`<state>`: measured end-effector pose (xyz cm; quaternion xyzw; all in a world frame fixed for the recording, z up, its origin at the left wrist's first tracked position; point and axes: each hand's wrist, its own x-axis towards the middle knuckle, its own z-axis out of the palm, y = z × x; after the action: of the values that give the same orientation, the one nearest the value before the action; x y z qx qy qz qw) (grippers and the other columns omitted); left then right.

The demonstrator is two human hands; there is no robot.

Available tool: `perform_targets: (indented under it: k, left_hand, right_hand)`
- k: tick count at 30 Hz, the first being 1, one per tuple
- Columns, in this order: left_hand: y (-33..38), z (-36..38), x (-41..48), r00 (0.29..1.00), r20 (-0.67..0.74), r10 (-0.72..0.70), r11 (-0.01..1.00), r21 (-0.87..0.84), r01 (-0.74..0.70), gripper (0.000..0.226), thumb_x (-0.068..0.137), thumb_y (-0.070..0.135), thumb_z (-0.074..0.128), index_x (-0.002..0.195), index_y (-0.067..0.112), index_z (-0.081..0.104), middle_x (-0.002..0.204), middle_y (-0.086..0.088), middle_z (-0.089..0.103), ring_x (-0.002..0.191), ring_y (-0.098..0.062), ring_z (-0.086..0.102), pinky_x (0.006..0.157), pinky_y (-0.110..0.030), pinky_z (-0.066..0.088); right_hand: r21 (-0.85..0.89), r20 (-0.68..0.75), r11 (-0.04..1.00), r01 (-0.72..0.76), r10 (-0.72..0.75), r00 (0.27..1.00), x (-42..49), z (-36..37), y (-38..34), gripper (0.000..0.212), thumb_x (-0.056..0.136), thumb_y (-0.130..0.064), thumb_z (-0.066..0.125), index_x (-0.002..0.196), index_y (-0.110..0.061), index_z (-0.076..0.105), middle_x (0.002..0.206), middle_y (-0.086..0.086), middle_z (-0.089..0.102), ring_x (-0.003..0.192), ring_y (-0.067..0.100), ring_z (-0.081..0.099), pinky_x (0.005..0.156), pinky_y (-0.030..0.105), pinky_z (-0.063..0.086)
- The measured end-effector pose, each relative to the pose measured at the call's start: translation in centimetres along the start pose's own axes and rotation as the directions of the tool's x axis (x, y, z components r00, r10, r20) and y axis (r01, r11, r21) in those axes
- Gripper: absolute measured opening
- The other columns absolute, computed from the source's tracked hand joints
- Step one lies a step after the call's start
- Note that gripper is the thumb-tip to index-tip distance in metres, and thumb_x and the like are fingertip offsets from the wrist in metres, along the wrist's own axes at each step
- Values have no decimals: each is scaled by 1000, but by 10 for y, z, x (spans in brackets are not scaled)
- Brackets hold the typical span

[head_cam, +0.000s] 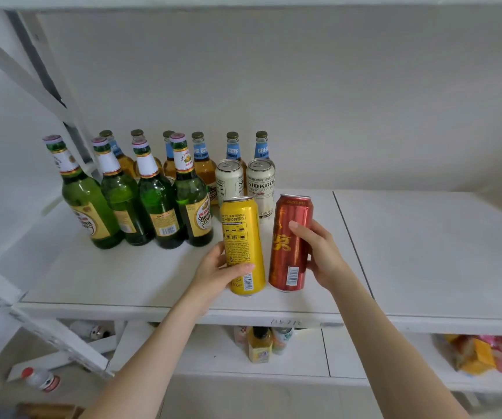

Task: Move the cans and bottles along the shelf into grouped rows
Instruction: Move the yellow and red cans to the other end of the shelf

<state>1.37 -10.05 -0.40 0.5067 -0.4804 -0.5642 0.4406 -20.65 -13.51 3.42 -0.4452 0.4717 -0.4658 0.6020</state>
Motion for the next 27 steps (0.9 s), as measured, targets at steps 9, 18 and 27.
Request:
perform_targets:
  k: [9, 18, 27]
  left_hand:
    - [17, 4, -49, 1000, 27, 10, 999, 36, -11, 55, 74, 25, 82, 121, 37, 56, 118, 4, 70, 107, -15, 68, 81, -33, 59]
    - [25, 35, -77, 995, 96, 32, 993, 110, -43, 60, 67, 35, 86, 118, 38, 56, 120, 4, 69, 112, -18, 65, 94, -43, 56]
    - [38, 104, -84, 989, 132, 72, 984, 151, -92, 68, 59, 45, 87, 120, 37, 58, 116, 5, 71, 109, -17, 67, 95, -46, 56]
  right_hand:
    - [7, -48, 1000, -16, 16, 999, -63, 1, -7, 56, 67, -43, 78, 117, -21, 65, 108, 8, 73, 101, 27, 69, 89, 48, 54]
    - [-10, -106, 1000, 24, -25, 994, -116, -23, -17, 57, 68, -42, 77, 118, -20, 63, 108, 7, 72, 101, 27, 68, 88, 47, 53]
    - [-18, -150, 998, 59, -61, 987, -147, -87, -35, 53, 69, -41, 73, 116, -20, 64, 107, 8, 74, 98, 25, 70, 84, 44, 55]
